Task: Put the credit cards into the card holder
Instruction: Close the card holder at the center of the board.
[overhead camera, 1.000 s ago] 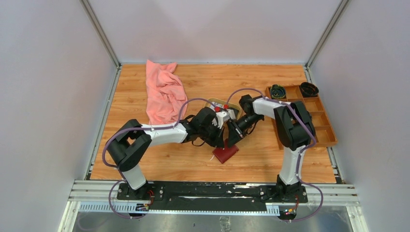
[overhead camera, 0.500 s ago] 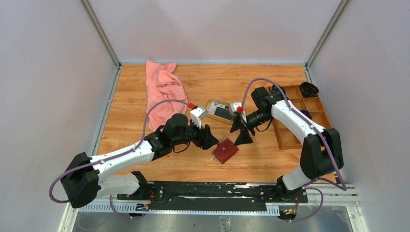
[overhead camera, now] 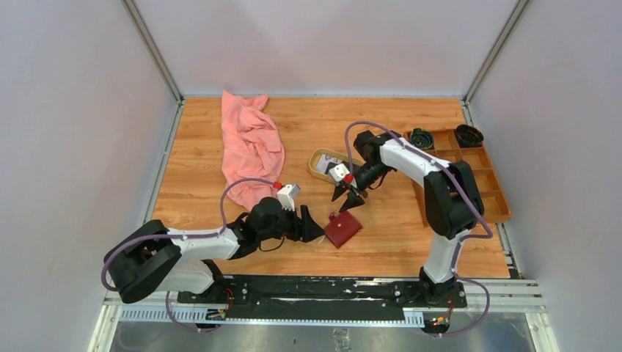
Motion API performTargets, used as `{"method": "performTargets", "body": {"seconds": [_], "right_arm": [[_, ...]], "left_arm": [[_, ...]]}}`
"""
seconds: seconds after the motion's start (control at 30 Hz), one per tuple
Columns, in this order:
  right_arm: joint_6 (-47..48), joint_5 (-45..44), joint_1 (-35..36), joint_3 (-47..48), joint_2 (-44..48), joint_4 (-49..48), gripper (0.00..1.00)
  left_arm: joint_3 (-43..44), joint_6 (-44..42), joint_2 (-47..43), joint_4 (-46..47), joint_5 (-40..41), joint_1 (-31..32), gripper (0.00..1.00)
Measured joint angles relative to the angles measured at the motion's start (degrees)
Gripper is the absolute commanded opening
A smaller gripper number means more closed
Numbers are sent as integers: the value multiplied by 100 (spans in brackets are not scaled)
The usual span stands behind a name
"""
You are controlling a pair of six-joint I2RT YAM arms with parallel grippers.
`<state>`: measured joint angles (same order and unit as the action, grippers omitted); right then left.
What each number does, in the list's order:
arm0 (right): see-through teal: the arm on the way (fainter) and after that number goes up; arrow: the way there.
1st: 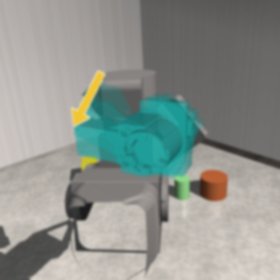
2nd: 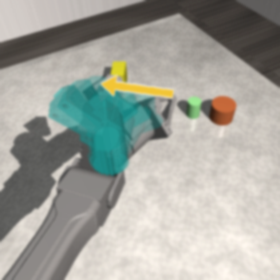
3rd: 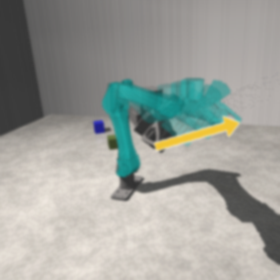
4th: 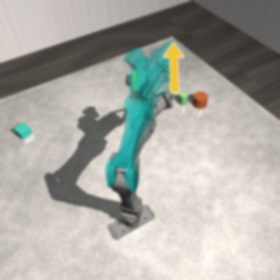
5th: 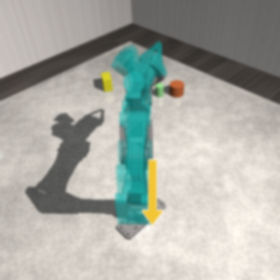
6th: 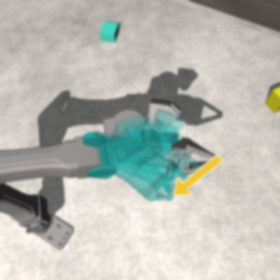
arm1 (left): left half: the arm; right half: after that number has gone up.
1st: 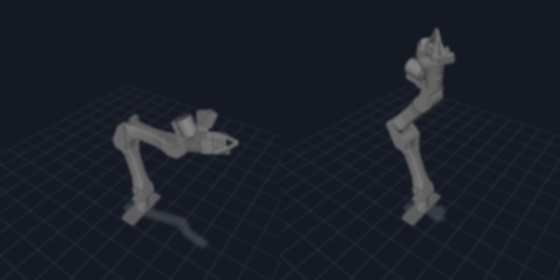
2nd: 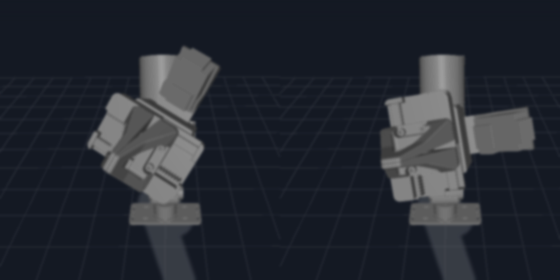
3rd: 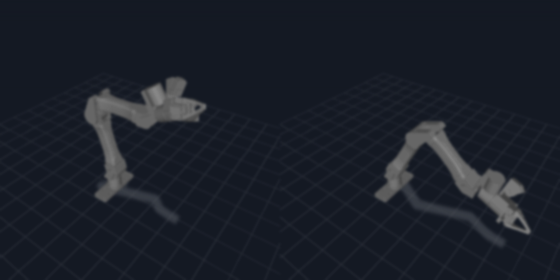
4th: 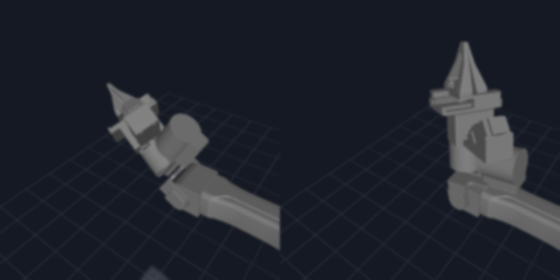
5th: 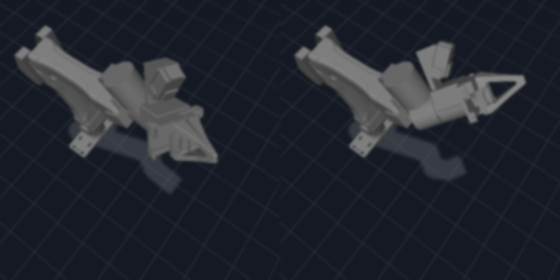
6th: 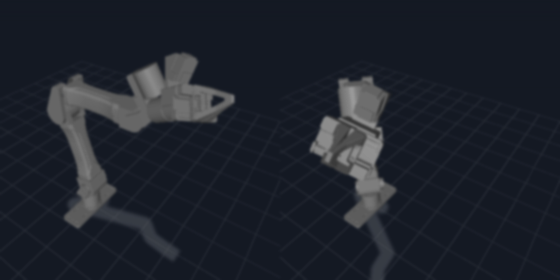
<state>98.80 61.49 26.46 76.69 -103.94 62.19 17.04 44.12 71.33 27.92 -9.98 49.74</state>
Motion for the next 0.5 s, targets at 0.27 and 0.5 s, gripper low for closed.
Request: {"method": "performTargets", "body": {"seconds": [0.27,0.5], "right_arm": [[-245,-310,140,201,-634,-155,40],[-380,-496,306,251,-796,-269,35]], "left_arm": [[153,409,863,802,-13,0,56],[271,588,1484,1174,-85,0,45]]}}
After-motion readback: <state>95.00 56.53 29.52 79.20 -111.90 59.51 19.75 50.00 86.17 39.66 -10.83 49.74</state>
